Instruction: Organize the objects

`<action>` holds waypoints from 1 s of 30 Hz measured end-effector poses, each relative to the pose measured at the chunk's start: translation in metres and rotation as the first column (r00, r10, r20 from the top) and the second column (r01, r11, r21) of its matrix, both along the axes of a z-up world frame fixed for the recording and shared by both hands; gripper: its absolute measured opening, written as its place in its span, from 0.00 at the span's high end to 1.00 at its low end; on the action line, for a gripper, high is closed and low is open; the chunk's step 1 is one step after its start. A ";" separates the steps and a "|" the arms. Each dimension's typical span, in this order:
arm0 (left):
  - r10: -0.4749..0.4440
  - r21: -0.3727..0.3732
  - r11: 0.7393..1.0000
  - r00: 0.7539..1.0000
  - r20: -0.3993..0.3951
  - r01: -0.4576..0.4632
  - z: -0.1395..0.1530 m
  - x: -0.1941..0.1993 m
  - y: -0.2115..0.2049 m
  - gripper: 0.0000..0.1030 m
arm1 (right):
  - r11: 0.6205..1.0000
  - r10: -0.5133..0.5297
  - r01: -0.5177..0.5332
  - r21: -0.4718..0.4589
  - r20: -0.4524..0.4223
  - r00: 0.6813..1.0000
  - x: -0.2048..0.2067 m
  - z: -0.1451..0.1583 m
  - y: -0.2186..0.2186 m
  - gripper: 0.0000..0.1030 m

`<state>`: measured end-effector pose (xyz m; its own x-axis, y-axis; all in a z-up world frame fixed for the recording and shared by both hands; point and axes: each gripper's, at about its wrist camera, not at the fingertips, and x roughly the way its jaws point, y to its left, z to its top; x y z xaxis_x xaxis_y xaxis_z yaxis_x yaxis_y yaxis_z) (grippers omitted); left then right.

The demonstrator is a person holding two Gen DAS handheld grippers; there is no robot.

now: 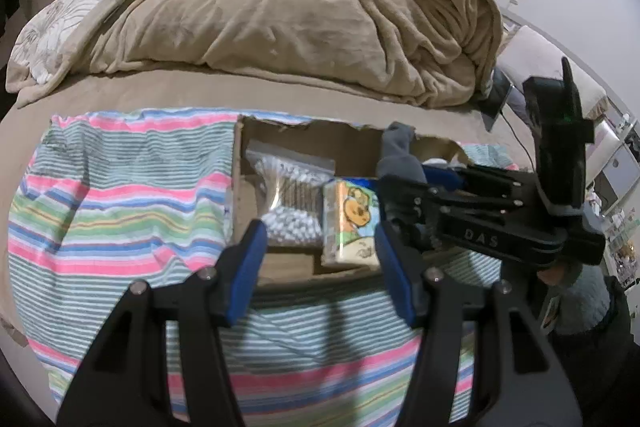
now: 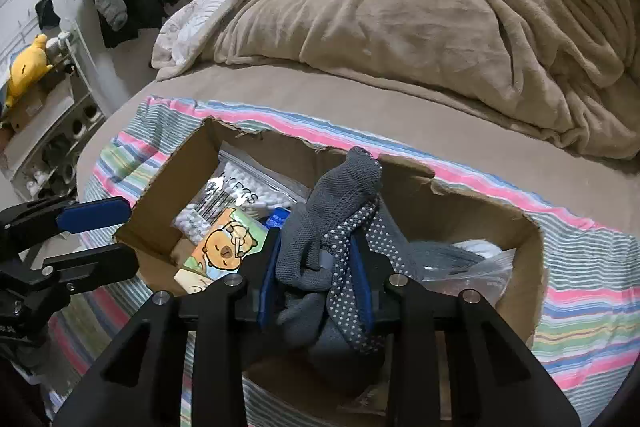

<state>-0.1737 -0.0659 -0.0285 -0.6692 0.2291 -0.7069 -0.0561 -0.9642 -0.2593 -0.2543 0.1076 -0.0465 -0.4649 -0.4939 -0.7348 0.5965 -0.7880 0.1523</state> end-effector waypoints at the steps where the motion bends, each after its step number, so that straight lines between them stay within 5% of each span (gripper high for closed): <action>1: 0.003 -0.002 1.000 1.000 0.003 -0.003 -0.001 -0.001 0.000 0.44 | 1.000 0.003 -0.003 -0.004 0.001 1.000 0.000 -0.001 0.000 0.64; 7: 0.010 -0.032 0.999 1.000 0.016 -0.010 -0.006 -0.003 0.005 0.44 | 1.000 0.011 -0.011 -0.003 -0.006 1.000 0.003 -0.005 -0.002 0.51; 14: 0.022 -0.088 0.996 1.000 0.002 -0.022 -0.003 0.005 0.011 0.44 | 0.997 -0.018 0.016 -0.074 -0.026 1.000 0.014 0.019 0.008 0.25; 30: 0.061 -0.104 0.992 0.997 -0.055 -0.067 0.032 0.069 0.017 0.44 | 0.991 -0.133 0.132 -0.036 -0.056 0.989 0.074 0.049 0.041 0.25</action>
